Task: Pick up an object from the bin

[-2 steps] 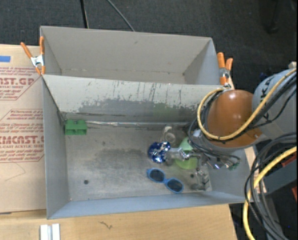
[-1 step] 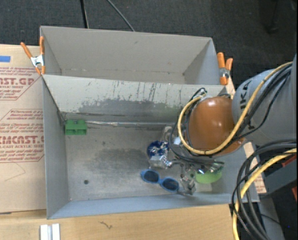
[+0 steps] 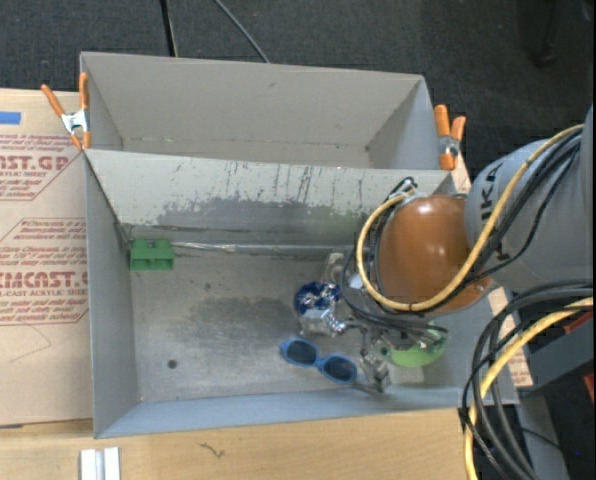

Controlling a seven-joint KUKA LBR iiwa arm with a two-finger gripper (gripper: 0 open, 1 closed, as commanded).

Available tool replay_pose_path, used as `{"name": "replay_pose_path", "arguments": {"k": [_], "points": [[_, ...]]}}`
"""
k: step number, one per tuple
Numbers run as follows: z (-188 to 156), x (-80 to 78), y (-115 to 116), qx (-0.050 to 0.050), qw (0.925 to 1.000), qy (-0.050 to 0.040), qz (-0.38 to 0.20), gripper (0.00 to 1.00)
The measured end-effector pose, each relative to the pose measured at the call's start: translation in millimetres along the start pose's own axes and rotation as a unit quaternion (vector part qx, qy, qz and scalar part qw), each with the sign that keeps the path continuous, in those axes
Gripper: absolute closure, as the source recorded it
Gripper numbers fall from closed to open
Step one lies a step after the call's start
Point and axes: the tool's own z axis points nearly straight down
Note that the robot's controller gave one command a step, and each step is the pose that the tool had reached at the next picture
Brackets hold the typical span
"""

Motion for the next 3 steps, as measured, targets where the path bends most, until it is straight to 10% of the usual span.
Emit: {"name": "replay_pose_path", "arguments": {"k": [1,2,3], "points": [[2,2.6,3,-0.004,1.0,0.0053,0.0,1.0],[0,-0.3,1,-0.001,1.0,0.0,0.0,0.0],[-7,-29.7,40,-0.003,0.9995,0.0023,-0.032,0.0]]}}
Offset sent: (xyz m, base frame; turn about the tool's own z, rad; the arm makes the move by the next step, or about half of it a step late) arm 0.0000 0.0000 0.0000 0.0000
